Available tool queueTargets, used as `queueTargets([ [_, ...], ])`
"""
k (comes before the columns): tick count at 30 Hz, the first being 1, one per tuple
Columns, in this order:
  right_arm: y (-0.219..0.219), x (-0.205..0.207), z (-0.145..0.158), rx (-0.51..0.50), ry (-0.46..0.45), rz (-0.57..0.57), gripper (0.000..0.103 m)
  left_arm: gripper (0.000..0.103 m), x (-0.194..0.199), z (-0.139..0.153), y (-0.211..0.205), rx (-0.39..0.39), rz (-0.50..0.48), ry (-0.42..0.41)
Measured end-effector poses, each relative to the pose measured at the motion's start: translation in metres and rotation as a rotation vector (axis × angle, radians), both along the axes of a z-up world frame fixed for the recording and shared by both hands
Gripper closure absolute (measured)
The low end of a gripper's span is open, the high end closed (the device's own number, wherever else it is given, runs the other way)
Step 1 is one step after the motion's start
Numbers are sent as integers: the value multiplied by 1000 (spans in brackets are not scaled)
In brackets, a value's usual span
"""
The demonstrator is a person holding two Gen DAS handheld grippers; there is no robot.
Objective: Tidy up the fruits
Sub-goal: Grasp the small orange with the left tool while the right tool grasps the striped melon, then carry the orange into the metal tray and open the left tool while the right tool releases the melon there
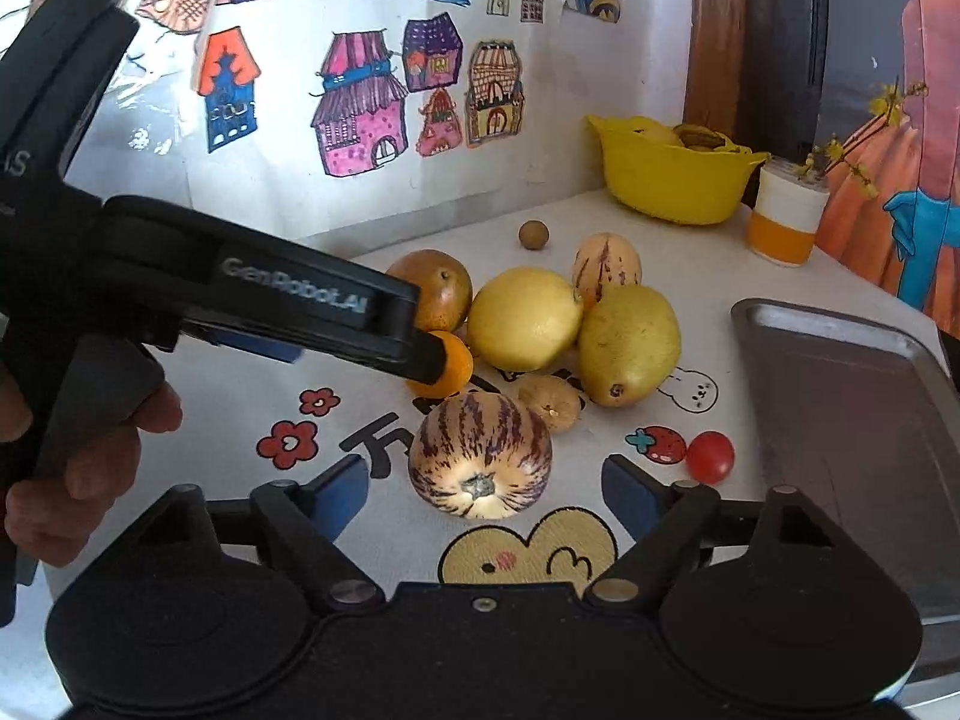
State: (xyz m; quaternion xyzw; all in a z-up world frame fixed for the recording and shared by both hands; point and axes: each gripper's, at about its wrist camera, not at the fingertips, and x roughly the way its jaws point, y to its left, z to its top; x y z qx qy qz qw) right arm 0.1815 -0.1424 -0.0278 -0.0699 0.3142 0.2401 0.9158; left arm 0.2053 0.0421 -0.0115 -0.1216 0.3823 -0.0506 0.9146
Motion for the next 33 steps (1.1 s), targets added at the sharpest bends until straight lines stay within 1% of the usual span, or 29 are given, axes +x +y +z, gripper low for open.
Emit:
queueTargets([
  [4,-1,8,-4,7,16,-7,26,23,13,-5,-4,-12,-19,16],
  [5,-2,10,-4,13,23,-8,27,24,16,-6,-6,-10,-22,19],
  [7,-3,14,-5,27,35,-8,32,33,20,-8,-8,-12,-30,26],
  [8,-3,16,-5,34,40,-7,33,36,22,-9,-9,-14,-34,32],
  [10,-3,17,-6,48,45,-3,38,46,26,-11,-11,-20,-41,45],
  [11,-4,16,-6,52,46,0,40,48,27,-12,-12,-21,-42,48],
  [13,-4,15,-5,66,49,8,47,53,29,-12,-14,-14,-38,46],
  [15,-3,13,-5,61,46,6,47,56,31,-13,-14,-18,-34,47],
  [18,-7,10,-4,67,57,8,47,66,32,-14,-14,-43,-40,55],
  [19,-9,8,-4,75,67,9,47,67,32,-14,-15,-46,-39,56],
  [27,-39,-13,-1,142,147,-10,47,68,17,-12,-20,-38,-35,59],
  [33,-75,-30,12,201,208,-52,48,68,-9,-8,-33,-43,-94,63],
])
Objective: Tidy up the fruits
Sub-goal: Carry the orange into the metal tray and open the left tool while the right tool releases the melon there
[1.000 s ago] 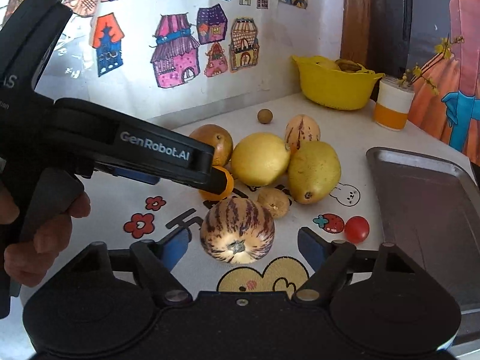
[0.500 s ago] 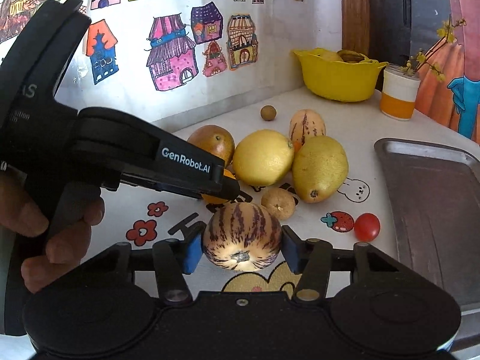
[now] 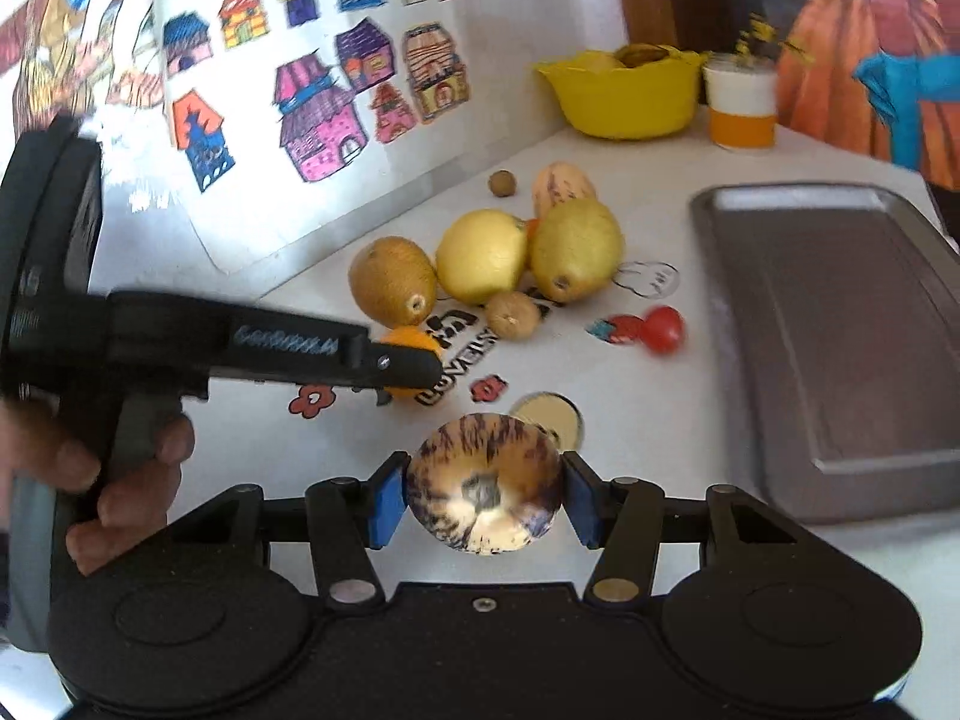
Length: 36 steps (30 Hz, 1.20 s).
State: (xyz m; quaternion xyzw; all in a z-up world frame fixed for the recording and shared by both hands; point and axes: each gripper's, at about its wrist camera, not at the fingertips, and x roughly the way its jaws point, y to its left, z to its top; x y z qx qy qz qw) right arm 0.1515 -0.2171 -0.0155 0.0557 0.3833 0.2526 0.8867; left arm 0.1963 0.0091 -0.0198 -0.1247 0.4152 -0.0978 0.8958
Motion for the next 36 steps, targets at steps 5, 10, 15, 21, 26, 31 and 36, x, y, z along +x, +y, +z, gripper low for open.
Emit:
queueTargets([
  [5,-36,-6,35,25,-19,-33,48,68,-17,15,-16,-39,-62,-24],
  [10,-68,13,86,46,-73,-58,48,68,-15,47,-32,-77,-105,-81],
  [15,-83,52,130,6,-182,-115,48,68,4,82,-56,-55,-121,-160],
  [21,-89,115,133,-40,-242,-203,48,68,49,106,-79,-62,-96,-212],
  [26,-93,152,99,-114,-242,-236,48,68,88,103,-93,-55,-84,-213],
  [31,-93,180,55,-166,-185,-238,48,68,127,83,-108,-65,-97,-176],
  [36,-94,196,22,-190,-136,-231,48,68,159,51,-120,-79,-100,-107],
])
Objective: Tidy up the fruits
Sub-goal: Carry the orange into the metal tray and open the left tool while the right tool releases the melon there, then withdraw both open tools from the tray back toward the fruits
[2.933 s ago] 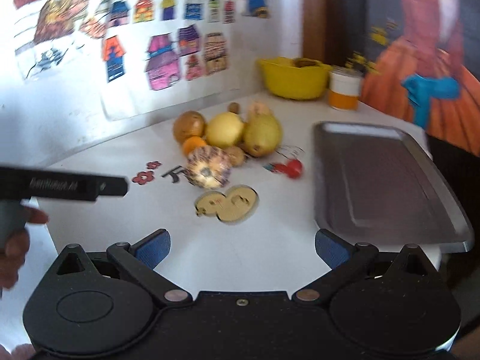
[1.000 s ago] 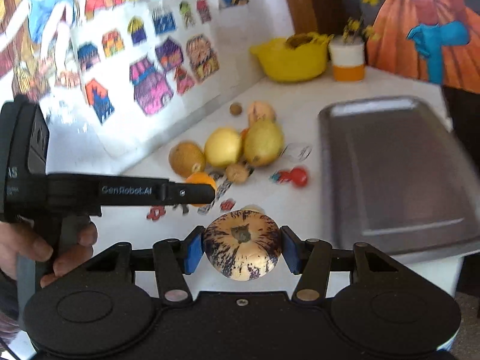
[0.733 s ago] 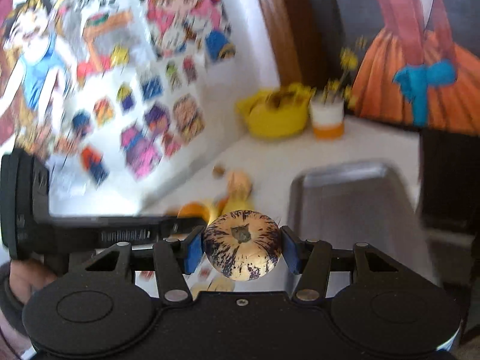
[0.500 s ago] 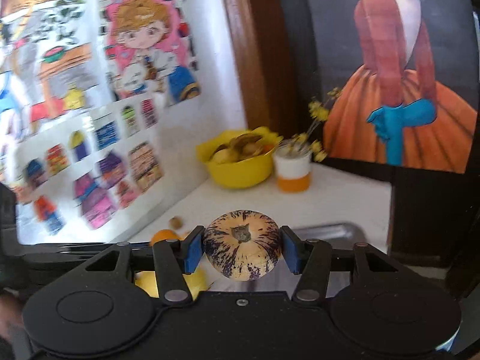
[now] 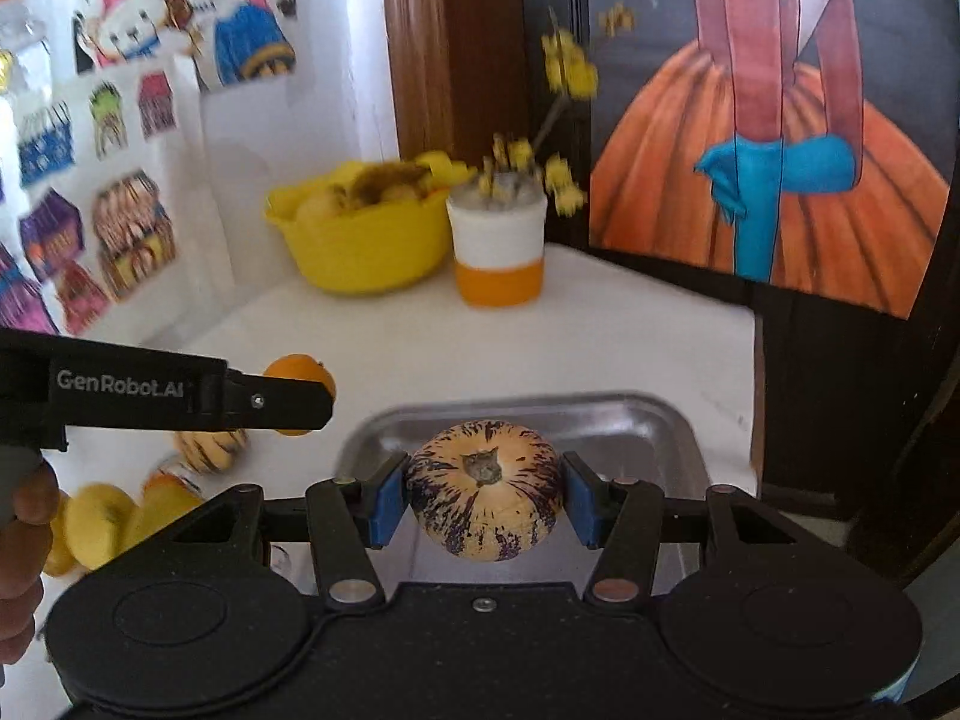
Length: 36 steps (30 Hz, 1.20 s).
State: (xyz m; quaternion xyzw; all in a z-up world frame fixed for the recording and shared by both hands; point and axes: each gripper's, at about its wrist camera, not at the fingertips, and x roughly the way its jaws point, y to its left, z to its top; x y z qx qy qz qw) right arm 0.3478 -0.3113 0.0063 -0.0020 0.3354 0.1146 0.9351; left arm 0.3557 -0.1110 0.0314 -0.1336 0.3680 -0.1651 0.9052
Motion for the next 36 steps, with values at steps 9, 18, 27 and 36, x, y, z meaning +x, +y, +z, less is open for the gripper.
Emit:
queueTargets([
  [9,1,11,-28,-25,32,13,48,68,20,-36,-22,52,-47,70],
  [18,1,7,-34,-39,28,21,48,67,24,-48,-28,78,-50,115],
  [27,0,-10,-26,-59,-19,32,31,58,26,-45,-29,71,-40,137],
  [36,-2,-56,4,-43,-146,-3,7,15,-4,-9,-19,44,9,28],
])
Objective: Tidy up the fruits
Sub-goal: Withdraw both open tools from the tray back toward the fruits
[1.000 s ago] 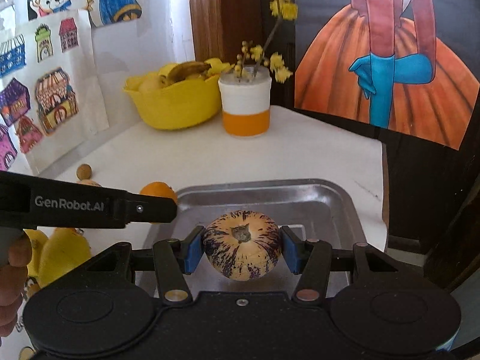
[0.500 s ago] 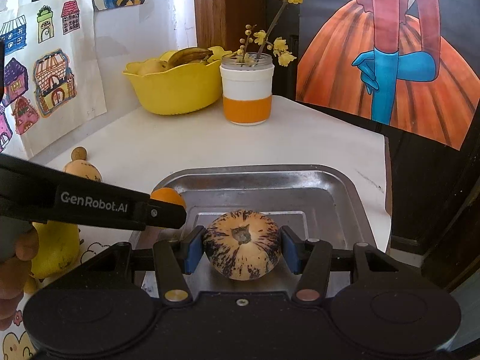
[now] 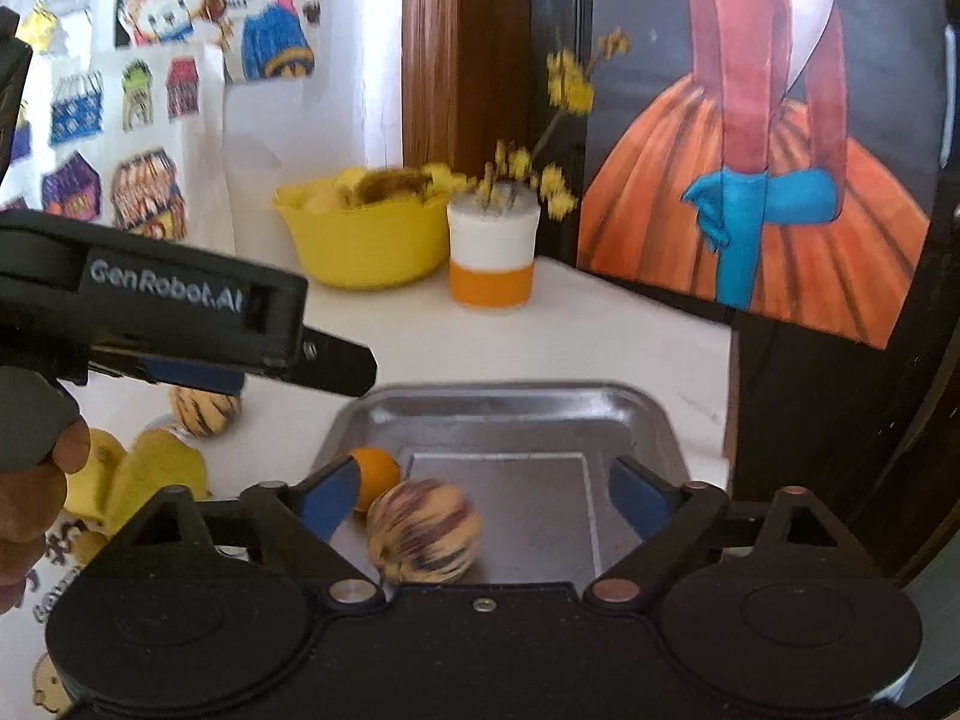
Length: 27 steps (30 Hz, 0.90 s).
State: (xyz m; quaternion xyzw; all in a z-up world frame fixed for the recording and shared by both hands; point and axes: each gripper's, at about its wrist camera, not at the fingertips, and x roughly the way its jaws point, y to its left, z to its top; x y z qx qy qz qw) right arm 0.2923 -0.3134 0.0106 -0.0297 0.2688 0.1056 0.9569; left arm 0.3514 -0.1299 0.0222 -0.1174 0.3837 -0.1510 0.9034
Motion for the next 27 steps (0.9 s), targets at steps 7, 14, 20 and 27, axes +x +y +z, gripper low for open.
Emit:
queueTargets([
  [7,4,-54,31,11,-134,-26,1,1,-42,37,14,-11,44,-136],
  [14,14,-109,56,17,-211,-47,1,1,-93,64,33,-10,76,-245],
  [20,24,-145,67,43,-210,-55,1,0,-139,77,51,14,94,-320],
  [27,43,-181,68,51,-192,-34,1,0,-189,80,75,54,110,-361],
])
